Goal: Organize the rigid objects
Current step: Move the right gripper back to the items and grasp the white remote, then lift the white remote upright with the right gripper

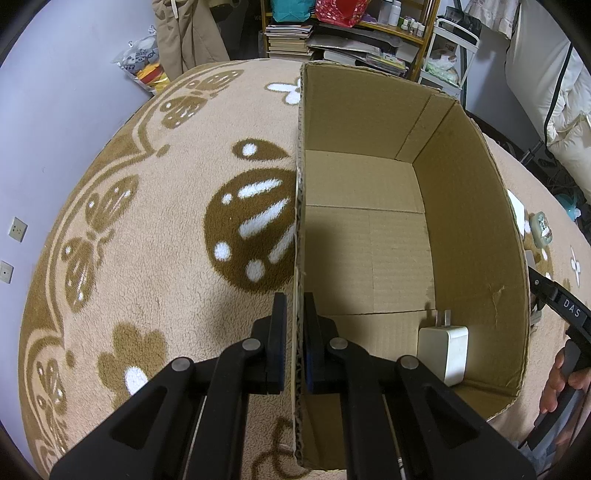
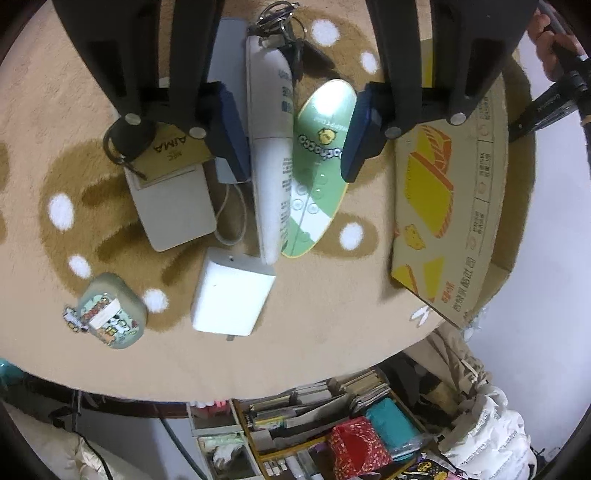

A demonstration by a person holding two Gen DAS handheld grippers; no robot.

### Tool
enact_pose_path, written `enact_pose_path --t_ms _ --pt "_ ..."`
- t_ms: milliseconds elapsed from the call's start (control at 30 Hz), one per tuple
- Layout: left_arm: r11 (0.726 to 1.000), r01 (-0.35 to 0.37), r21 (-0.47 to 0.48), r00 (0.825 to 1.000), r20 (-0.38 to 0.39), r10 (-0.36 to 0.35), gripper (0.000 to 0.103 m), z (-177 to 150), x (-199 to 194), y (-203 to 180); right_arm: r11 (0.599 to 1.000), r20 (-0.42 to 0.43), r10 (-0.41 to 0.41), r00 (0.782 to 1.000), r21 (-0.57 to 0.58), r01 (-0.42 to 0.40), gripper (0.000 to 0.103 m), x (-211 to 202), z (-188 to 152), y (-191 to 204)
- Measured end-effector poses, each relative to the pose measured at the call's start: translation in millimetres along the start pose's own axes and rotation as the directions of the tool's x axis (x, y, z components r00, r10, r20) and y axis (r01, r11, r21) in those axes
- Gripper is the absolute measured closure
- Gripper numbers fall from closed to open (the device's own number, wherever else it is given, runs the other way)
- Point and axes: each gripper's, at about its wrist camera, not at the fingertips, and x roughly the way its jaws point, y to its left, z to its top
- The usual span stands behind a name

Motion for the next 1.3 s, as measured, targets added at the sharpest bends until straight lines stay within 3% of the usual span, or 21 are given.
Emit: enact_pose_path --t_ms 133,167,267,433,833,1200,1300 --pt "1.0 0.001 -0.003 1.0 -0.001 -0.001 0.095 -0.6 0.3 -0.3 1.0 -0.006 -0.007 1.0 -0.013 0.007 0.067 -2.5 -0.2 4.5" --pt "1.0 0.001 -0.002 1.0 -0.001 -0.001 0.096 -0.6 0.1 -0.3 1.0 -0.005 0.01 1.0 -0.01 -0.01 0.067 -3.8 -0.8 6.6" --pt "1.0 0.01 -0.005 1.0 -0.002 -0.01 0.096 -1.1 -0.2 0.7 0.999 -0.003 0.026 1.0 -0.024 -0.026 0.067 -4.8 -2.7 13.3" --pt "1.0 0.017 -0.01 1.0 -0.005 -0.017 0.096 -2.4 -0.9 1.2 0.996 -0.023 -0.048 0.999 -0.072 0.046 0.067 3.8 -8.1 21.3" --pt "1.0 0.014 -0.007 1.0 -0.005 -0.014 0.096 -2.8 -0.5 2.9 0.986 -0.023 -0.127 0.992 -0.114 0.124 0.067 10.0 -13.2 22.6" --pt "1.0 0.017 -0.011 1.0 -0.006 -0.017 0.095 -2.3 -0.7 3.5 0.999 -0.039 -0.036 0.999 -0.011 0.036 0.066 9.4 -9.3 5.6" --pt "1.0 0.016 -0.012 1.0 -0.007 -0.017 0.095 -2.1 -0.6 2.9 1.0 -0.039 -0.013 0.999 -0.007 0.013 0.055 10.3 -9.1 8.4"
